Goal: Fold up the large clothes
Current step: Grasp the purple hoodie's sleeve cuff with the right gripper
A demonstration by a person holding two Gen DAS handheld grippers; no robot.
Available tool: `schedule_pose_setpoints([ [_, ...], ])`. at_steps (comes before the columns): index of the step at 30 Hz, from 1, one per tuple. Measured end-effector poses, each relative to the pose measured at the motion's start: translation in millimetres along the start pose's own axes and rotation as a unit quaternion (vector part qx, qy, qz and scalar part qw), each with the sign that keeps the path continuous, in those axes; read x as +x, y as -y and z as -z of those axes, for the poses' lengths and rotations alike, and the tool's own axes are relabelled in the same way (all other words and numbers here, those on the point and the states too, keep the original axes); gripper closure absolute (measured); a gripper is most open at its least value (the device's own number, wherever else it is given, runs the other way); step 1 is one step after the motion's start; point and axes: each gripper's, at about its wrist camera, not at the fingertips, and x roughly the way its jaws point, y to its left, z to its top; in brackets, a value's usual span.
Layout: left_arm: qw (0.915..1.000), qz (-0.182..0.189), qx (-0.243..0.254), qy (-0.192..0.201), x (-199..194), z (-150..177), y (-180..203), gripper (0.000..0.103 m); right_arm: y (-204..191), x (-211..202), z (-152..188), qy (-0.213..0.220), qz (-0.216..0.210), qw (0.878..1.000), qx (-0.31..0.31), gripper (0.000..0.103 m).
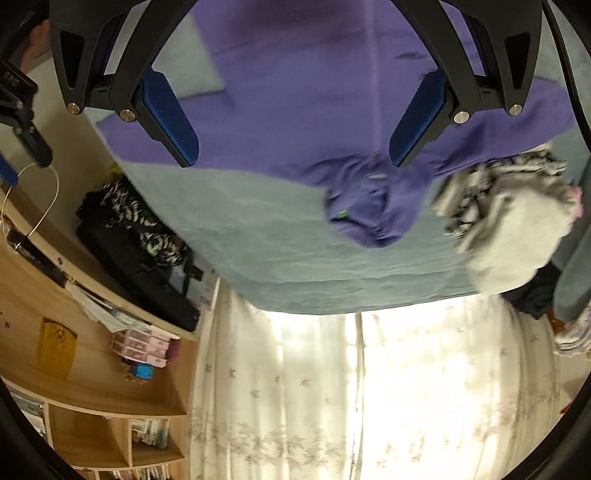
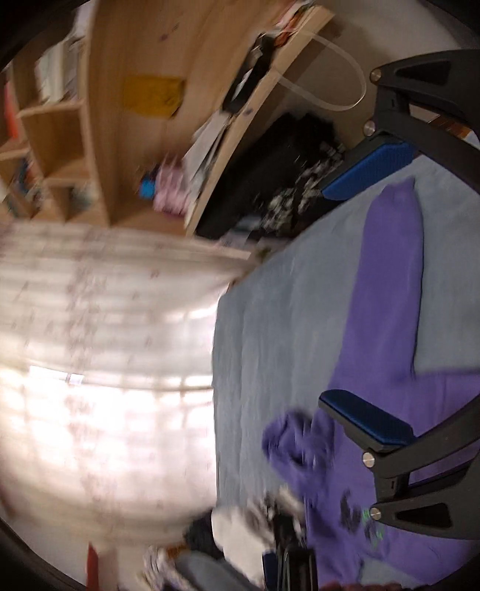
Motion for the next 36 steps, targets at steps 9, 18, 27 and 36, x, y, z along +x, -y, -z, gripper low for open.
schedule_pose_setpoints([
  [9, 0.9988, -0.021, 0.002, -0.045, 110, 24, 47, 0.001, 102, 113, 61, -0.140, -0.018, 0.979, 0.145, 0.002],
  [18, 0.9888, -0.025, -0.055, -0.136, 204, 87, 48, 0.005, 164, 198, 178, -0.258, -0.045, 0.911, 0.320, 0.020],
  [27, 0.9863, -0.029, -0.033, -0.159, 217, 115, 49, 0.005, 188, 232, 214, -0.246, -0.043, 0.855, 0.455, 0.042],
  [36, 0.9921, -0.032, -0.011, -0.121, 175, 98, 14, 0.010, 144, 206, 130, -0.149, -0.037, 0.922, 0.356, 0.090],
])
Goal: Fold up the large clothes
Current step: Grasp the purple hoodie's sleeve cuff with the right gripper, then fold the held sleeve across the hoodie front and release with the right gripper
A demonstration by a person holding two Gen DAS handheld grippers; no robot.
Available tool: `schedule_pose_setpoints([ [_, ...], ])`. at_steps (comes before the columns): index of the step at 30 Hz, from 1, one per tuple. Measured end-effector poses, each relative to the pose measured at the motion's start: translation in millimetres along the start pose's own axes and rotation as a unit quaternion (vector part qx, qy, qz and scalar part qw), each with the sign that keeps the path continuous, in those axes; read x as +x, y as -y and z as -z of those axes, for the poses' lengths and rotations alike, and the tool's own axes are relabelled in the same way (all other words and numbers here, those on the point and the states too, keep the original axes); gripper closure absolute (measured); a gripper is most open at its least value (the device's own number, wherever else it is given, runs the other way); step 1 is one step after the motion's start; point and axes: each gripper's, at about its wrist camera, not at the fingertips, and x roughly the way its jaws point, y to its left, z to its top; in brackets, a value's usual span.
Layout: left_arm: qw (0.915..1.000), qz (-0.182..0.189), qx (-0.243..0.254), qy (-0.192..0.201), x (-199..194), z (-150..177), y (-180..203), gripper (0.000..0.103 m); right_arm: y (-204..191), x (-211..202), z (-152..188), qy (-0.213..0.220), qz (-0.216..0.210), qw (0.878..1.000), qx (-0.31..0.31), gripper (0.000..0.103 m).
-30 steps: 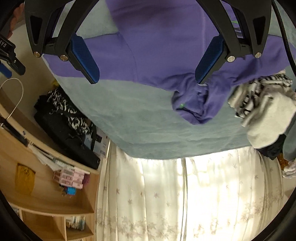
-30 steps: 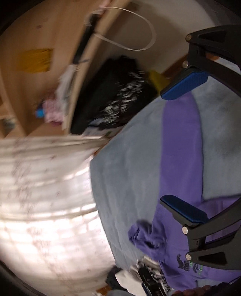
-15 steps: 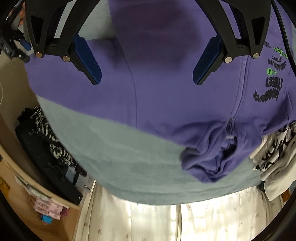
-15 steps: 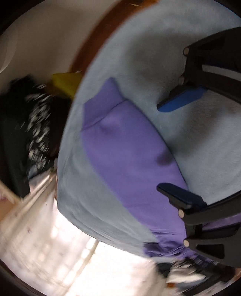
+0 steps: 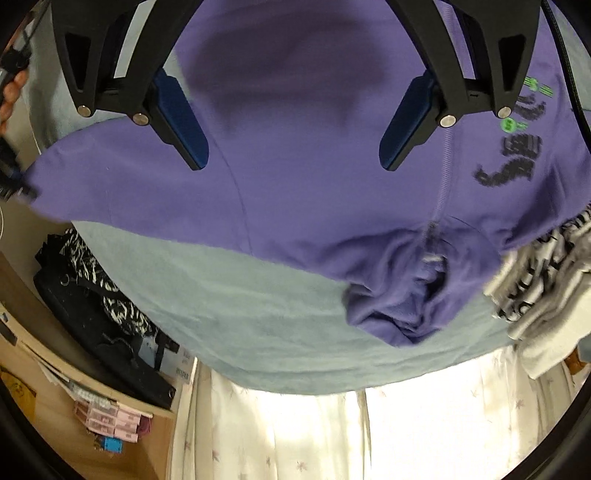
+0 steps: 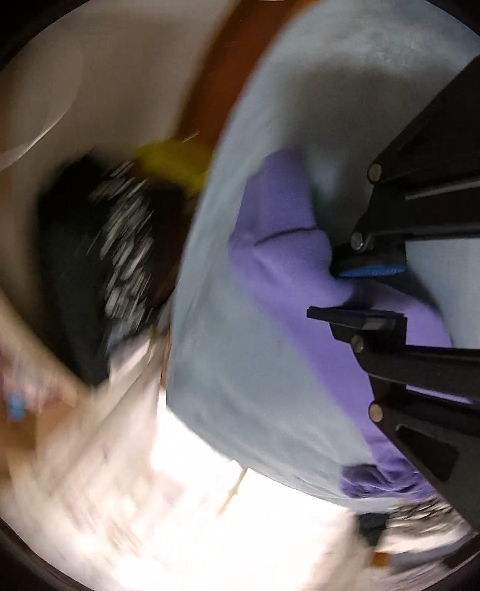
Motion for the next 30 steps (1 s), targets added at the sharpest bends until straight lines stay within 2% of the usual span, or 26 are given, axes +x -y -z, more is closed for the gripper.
schedule_pose_setpoints([
  [2, 0.9999, -0.001, -0.005, 0.011, -12, -4, -14, 0.010, -47, -17, 4, 0.017, -0.034, 0.998, -0.059, 0.091],
  [4, 0.9993, -0.003, -0.019, 0.032, -28, -6, -38, 0.010, -104, -34, 16, 0.025, -0.079, 0.989, -0.125, 0.092],
  [6, 0.9983, -0.008, -0.033, 0.047, -42, -7, -61, 0.010, -164, -43, 40, 0.020, -0.116, 0.974, -0.191, 0.092],
  [9, 0.9965, -0.016, -0.057, 0.058, -55, -4, -98, 0.010, -226, -35, 87, -0.012, -0.151, 0.954, -0.260, 0.092],
  [12, 0.9947, -0.027, -0.084, 0.053, -60, 6, -139, 0.010, -263, -7, 141, -0.063, -0.148, 0.938, -0.308, 0.091],
  [16, 0.9933, -0.031, -0.110, 0.019, -52, 31, -186, 0.010, -269, 46, 217, -0.181, -0.130, 0.919, -0.324, 0.082],
  [19, 0.9924, -0.017, -0.122, -0.003, -44, 48, -202, 0.010, -257, 68, 254, -0.234, -0.095, 0.909, -0.330, 0.069],
  [20, 0.9924, -0.011, -0.123, -0.009, -42, 54, -204, 0.010, -251, 69, 261, -0.237, -0.084, 0.909, -0.332, 0.068],
  [22, 0.9920, 0.008, -0.124, -0.020, -37, 62, -207, 0.010, -244, 61, 261, -0.230, -0.090, 0.913, -0.326, 0.065],
  [23, 0.9919, 0.015, -0.124, -0.023, -35, 64, -206, 0.010, -242, 56, 260, -0.230, -0.098, 0.914, -0.320, 0.058],
  [25, 0.9909, 0.041, -0.124, -0.031, -28, 65, -200, 0.010, -233, 37, 254, -0.221, -0.126, 0.918, -0.303, 0.051],
  [30, 0.9839, 0.119, -0.124, -0.051, -10, 64, -172, 0.010, -213, 1, 252, -0.167, -0.146, 0.937, -0.269, 0.051],
])
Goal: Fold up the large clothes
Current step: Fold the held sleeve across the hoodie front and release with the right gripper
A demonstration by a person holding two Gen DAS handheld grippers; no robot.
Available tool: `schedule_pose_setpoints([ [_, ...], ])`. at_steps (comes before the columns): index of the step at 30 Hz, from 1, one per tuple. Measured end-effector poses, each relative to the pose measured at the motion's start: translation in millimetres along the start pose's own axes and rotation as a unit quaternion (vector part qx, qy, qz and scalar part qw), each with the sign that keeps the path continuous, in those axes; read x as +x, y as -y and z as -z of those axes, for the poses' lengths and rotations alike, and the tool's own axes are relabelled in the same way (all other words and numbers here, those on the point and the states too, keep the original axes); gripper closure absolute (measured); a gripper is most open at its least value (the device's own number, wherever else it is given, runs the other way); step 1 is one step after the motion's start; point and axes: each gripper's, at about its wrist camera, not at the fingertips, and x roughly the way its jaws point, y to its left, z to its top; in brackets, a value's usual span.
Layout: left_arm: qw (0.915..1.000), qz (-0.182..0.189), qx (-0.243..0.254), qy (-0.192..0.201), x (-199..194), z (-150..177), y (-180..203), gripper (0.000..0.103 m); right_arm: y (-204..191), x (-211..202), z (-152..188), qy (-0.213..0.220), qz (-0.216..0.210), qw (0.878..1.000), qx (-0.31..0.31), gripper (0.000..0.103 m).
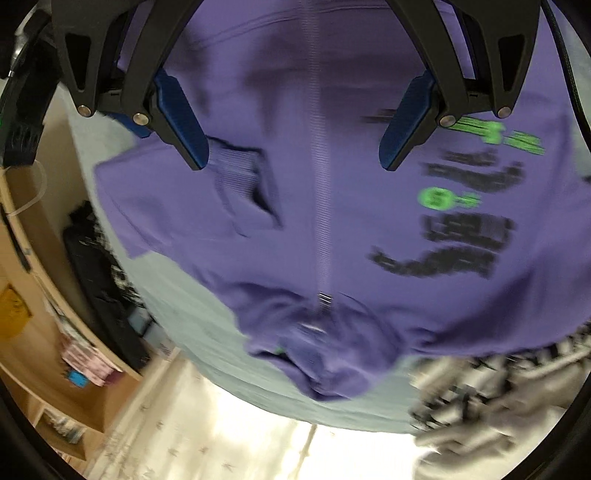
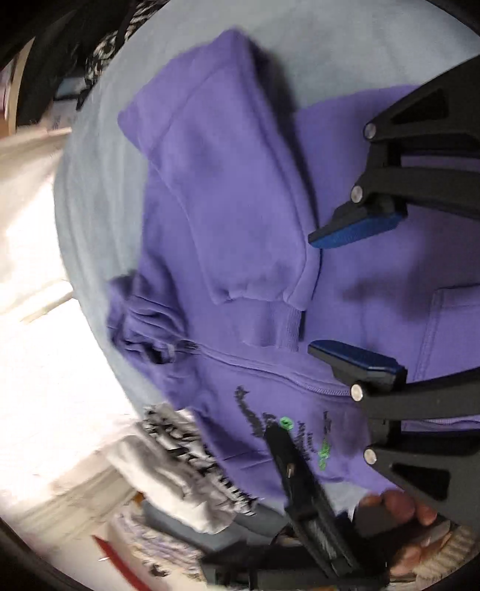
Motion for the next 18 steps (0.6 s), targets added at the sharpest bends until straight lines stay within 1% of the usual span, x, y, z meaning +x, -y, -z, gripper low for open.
schedule_pose_setpoints([
  [1, 0.9998, 0.016, -0.002, -0.007, 8, 1, 7, 0.010, -3, 2, 2, 0.006, -0.003, 1.000, 0.009, 0.051],
  [3, 0.9994, 0.029, -0.007, -0.014, 20, 1, 14, 0.011, 6, -1, 11, 0.013, -0.010, 0.999, 0.035, 0.051],
  [6, 0.9982, 0.047, -0.020, -0.031, 44, 0, 25, 0.015, 12, 5, 19, 0.009, -0.012, 0.999, 0.051, 0.051],
  [8, 0.9979, 0.044, -0.028, -0.040, 56, -2, 27, 0.015, 17, 8, 20, 0.005, -0.013, 0.998, 0.057, 0.051],
  [10, 0.9980, 0.032, -0.027, -0.048, 72, -1, 30, 0.017, 20, 11, 21, 0.003, -0.017, 0.998, 0.064, 0.051],
  [12, 0.9982, 0.022, -0.019, -0.052, 83, -1, 33, 0.025, 25, 11, 23, 0.004, -0.021, 0.997, 0.068, 0.051],
  [13, 0.9986, 0.012, -0.010, -0.051, 88, -1, 36, 0.028, 25, 13, 24, 0.002, -0.021, 0.997, 0.070, 0.051],
  [14, 0.9988, 0.005, -0.005, -0.049, 93, -1, 37, 0.036, 26, 15, 26, 0.000, -0.021, 0.997, 0.071, 0.051],
  [15, 0.9989, -0.007, 0.003, -0.046, 96, -1, 40, 0.051, 28, 17, 27, -0.004, -0.024, 0.997, 0.075, 0.051],
  [16, 0.9988, -0.018, 0.007, -0.045, 99, -2, 42, 0.062, 30, 19, 28, -0.006, -0.024, 0.997, 0.076, 0.051],
  [17, 0.9986, -0.023, 0.009, -0.047, 100, -3, 43, 0.088, 31, 20, 30, -0.007, -0.025, 0.997, 0.077, 0.051],
  [18, 0.9981, -0.033, 0.014, -0.050, 101, -5, 46, 0.092, 32, 20, 31, -0.007, -0.027, 0.997, 0.078, 0.051],
])
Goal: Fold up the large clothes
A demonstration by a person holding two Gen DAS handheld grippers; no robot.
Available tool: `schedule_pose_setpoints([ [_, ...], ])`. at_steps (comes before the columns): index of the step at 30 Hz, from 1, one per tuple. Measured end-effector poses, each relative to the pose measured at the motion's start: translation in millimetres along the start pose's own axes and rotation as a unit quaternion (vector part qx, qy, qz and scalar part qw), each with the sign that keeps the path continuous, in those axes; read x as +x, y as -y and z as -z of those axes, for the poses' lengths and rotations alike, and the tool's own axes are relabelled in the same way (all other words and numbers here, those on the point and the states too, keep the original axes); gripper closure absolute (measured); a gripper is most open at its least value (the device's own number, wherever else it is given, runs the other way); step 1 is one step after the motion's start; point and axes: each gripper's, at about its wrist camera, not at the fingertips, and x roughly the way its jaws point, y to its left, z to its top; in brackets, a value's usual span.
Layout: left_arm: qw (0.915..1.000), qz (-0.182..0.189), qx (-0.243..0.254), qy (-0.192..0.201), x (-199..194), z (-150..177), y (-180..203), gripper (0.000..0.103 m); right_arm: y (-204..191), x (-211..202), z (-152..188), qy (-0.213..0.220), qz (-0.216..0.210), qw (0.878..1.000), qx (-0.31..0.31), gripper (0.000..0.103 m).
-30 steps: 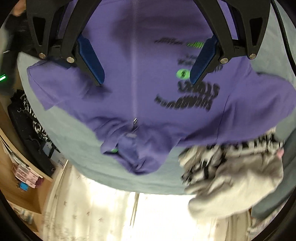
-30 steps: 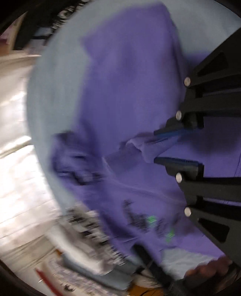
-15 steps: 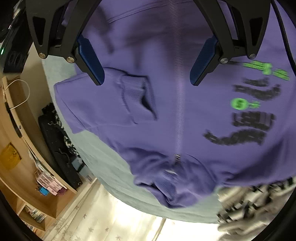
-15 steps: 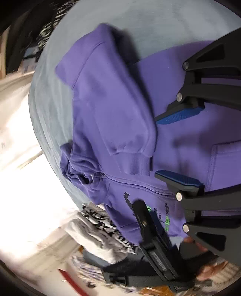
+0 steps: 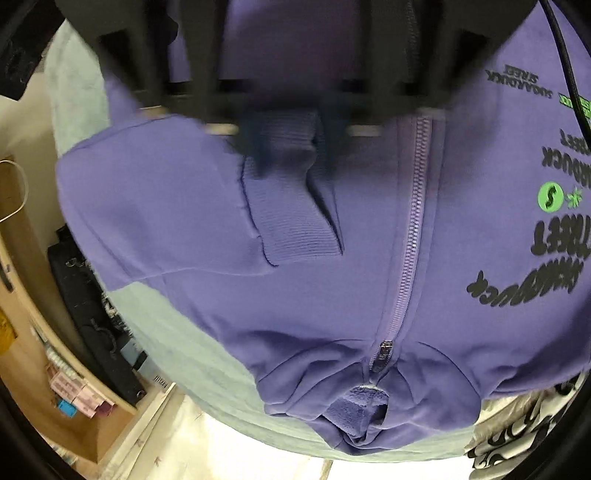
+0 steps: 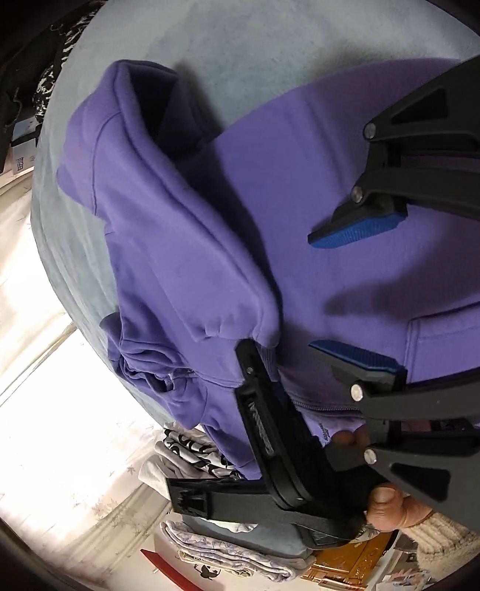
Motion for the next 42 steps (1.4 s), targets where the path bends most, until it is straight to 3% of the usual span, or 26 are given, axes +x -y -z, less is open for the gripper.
schedule_pose_setpoints([
  [3, 0.9987, -0.023, 0.039, 0.021, -15, -8, 15, 0.097, 0, 1, 0, 0.002, -0.004, 1.000, 0.002, 0.051],
  [7, 0.9872, -0.039, 0.108, 0.111, -78, -32, 36, 0.098, -1, 1, 2, 0.006, -0.002, 1.000, -0.004, 0.051],
  [11, 0.9760, -0.068, 0.113, 0.173, -128, -50, 16, 0.098, -1, 1, 4, 0.006, -0.001, 1.000, -0.008, 0.051],
  [13, 0.9707, -0.103, 0.107, 0.189, -139, -58, -11, 0.098, -2, 1, 4, 0.006, 0.001, 1.000, -0.010, 0.051],
  [16, 0.9766, -0.131, 0.069, 0.156, -128, -60, -61, 0.096, -5, 3, 4, 0.002, 0.007, 1.000, -0.015, 0.050],
  [18, 0.9821, -0.143, 0.042, 0.115, -105, -54, -89, 0.076, -8, 5, 4, -0.001, 0.013, 1.000, -0.018, 0.049],
  [20, 0.9864, -0.147, 0.016, 0.072, -84, -46, -112, 0.063, -12, 4, 3, -0.004, 0.021, 1.000, -0.020, 0.048],
  [22, 0.9899, -0.136, -0.016, 0.035, -66, -40, -129, 0.062, -14, -3, -1, -0.007, 0.024, 1.000, -0.014, 0.048],
  [24, 0.9920, -0.111, -0.044, 0.041, -65, -36, -141, 0.052, -18, -20, -11, 0.000, 0.012, 1.000, -0.007, 0.048],
  [25, 0.9925, -0.093, -0.061, 0.051, -68, -37, -144, 0.045, -19, -27, -15, 0.003, 0.011, 1.000, -0.008, 0.044],
  [26, 0.9923, -0.086, -0.070, 0.055, -70, -36, -148, 0.031, -20, -35, -22, 0.006, 0.013, 1.000, -0.010, 0.036],
  [27, 0.9914, -0.084, -0.079, 0.062, -72, -38, -149, 0.026, -19, -45, -32, 0.014, 0.018, 1.000, -0.010, 0.032],
  [29, 0.9905, -0.083, -0.085, 0.069, -72, -40, -151, 0.026, -15, -56, -48, 0.026, 0.029, 0.999, -0.009, 0.023],
  [32, 0.9907, -0.087, -0.085, 0.060, -61, -46, -155, 0.026, 0, -53, -83, 0.033, 0.066, 0.997, -0.010, 0.023],
  [35, 0.9890, -0.106, -0.078, 0.066, -51, -48, -158, 0.032, 25, -25, -120, 0.012, 0.087, 0.996, 0.016, 0.023],
  [38, 0.9869, -0.132, -0.061, 0.069, -44, -55, -150, 0.063, 45, 9, -146, -0.003, 0.104, 0.994, 0.040, 0.023],
  [40, 0.9868, -0.133, -0.070, 0.058, -41, -62, -148, 0.068, 54, 33, -159, -0.014, 0.110, 0.993, 0.051, 0.023],
  [42, 0.9884, -0.124, -0.070, 0.052, -40, -68, -144, 0.094, 62, 53, -164, -0.033, 0.096, 0.992, 0.069, 0.025],
])
